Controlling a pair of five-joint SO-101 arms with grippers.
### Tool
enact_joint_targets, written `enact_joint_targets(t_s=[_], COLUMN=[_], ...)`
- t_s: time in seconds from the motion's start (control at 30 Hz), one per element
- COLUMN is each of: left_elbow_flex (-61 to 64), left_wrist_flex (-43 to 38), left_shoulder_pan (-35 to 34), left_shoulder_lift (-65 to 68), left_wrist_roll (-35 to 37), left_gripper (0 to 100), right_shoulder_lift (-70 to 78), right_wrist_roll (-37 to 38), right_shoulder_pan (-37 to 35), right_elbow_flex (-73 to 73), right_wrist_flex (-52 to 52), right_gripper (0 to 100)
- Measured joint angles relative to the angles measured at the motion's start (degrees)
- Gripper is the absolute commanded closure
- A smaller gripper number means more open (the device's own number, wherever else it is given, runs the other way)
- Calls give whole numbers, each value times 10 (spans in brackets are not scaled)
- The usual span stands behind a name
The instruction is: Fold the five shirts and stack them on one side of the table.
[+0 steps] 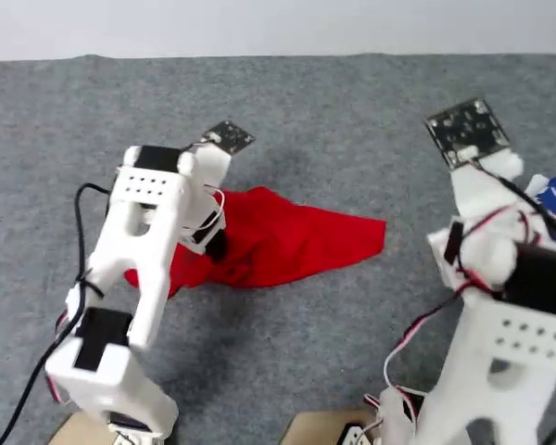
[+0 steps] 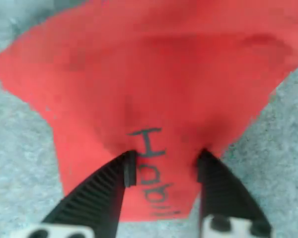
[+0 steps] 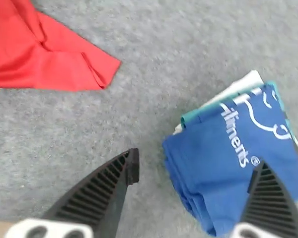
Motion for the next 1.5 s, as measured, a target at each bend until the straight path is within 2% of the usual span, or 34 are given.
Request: enact_joint_targets(t_s=[0.07, 0.1, 0.33, 0.6, 0.87, 1.03, 1.3, 1.4, 1.5], left_elbow_flex=[0, 0, -128, -378, -552, -571, -550, -549, -530], left_wrist_flex=[1, 4, 93, 101, 108, 110, 110, 109, 108], left_shoulder_pan=[0, 0, 0, 0, 3, 41, 178, 195, 181], left_shoulder_lift=[10, 10, -12, -29, -43, -92, -134, -134, -117], left_wrist_roll=[0, 0, 2, 53, 84, 84, 84, 84, 84], left_gripper=[995, 999, 998, 998, 998, 998, 998, 998, 998], right_shoulder_lift=[-25, -37, -115, -157, -161, -161, -161, -161, -161], right_wrist_roll=[0, 0, 0, 0, 0, 0, 0, 0, 0], right_shoulder_pan=[11, 15, 20, 20, 20, 20, 20, 20, 20], right_elbow_flex=[19, 30, 103, 131, 131, 131, 185, 189, 189], right_wrist_flex=[0, 0, 0, 0, 0, 0, 0, 1, 1], right_gripper=[656, 656, 656, 656, 656, 656, 656, 656, 656])
